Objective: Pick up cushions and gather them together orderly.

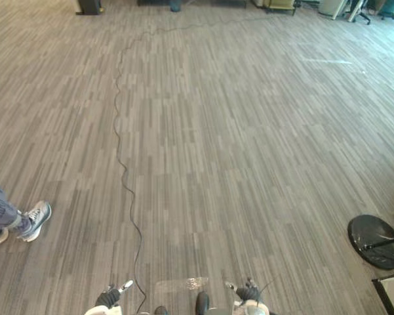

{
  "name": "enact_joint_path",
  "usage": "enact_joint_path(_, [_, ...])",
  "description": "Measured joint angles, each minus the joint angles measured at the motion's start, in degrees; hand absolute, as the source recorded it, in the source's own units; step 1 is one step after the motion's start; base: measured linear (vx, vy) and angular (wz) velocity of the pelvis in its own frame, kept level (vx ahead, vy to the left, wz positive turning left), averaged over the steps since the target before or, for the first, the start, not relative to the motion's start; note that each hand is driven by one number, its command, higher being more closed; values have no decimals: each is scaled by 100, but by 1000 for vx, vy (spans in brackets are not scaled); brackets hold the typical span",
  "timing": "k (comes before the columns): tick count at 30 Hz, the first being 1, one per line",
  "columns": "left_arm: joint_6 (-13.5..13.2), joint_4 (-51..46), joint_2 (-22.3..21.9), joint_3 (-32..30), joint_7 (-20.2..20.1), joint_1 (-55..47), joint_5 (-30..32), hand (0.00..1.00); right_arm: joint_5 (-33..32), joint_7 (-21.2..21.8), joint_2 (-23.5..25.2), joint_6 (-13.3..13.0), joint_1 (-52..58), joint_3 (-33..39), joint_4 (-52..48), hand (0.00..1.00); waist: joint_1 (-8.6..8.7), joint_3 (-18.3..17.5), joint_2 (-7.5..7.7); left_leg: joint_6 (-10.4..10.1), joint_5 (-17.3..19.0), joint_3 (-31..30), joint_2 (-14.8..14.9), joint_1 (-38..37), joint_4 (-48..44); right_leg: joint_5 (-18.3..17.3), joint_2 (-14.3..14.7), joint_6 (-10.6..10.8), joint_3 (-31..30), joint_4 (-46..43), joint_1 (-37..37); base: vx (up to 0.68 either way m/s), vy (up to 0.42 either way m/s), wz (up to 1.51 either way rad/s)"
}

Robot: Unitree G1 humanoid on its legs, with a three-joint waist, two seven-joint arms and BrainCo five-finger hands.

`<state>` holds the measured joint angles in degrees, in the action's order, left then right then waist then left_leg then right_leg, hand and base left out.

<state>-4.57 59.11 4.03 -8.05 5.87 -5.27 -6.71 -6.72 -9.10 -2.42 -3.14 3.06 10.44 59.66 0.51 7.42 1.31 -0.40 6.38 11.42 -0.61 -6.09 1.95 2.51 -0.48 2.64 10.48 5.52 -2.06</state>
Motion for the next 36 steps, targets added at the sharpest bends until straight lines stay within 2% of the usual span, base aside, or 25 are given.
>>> enact_joint_path(5, [39,22,-2,-1,-103,21,223,0,-11,6,13,95,-114,310,228,0,5,-6,11,68,-53,-128,-72,-10,89,-1,-66,1,142,-20,-18,-20,21,13])
enact_joint_path(12, [97,133,10,-2,-106,119,327,0,-75,8,129,96,-128,659,260,0,5,-11,20,73,-59,-177,-121,-20,96,0,-116,2,194,-37,-44,-20,15,4])
enact_joint_path(36, [160,237,69,130,-132,197,542,0,-107,22,219,124,-149,713,281,0,21,-33,57,60,-101,-229,-107,-199,288,-69,-89,22,276,1,-167,-21,-5,2])
